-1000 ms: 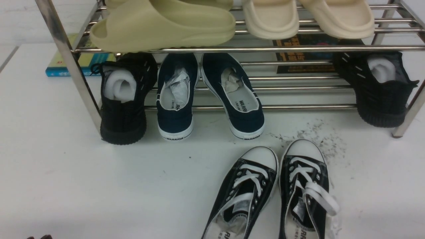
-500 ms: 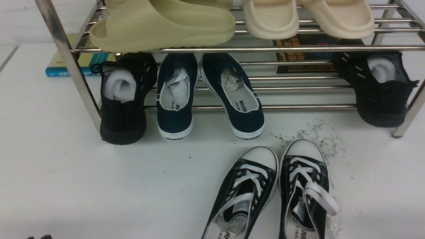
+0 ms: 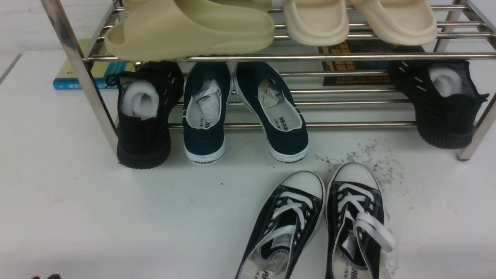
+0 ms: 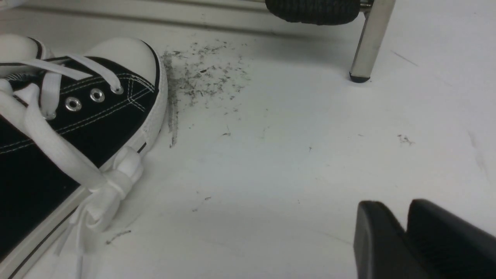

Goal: Take the shoes off the shelf with your hand on the white table.

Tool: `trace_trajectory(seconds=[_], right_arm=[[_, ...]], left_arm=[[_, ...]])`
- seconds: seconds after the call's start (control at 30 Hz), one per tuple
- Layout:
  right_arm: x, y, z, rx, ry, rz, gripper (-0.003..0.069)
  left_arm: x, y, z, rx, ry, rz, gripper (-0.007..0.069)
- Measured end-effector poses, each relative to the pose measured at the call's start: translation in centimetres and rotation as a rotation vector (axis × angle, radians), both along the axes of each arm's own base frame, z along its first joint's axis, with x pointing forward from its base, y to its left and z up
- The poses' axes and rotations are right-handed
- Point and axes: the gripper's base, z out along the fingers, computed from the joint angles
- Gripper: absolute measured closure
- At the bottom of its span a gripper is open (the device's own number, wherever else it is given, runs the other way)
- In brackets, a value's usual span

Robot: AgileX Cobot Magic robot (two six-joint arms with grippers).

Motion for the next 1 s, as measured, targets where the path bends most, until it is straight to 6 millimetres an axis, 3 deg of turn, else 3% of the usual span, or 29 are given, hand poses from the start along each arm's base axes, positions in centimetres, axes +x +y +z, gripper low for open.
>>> trace_trajectory(seconds=[1.0], right_arm=[[0.00,0.00,0.00,0.000,0.000,0.000,0.0473]], left_arm=[[0.00,0.00,0.00,0.000,0.000,0.000,0.0383]])
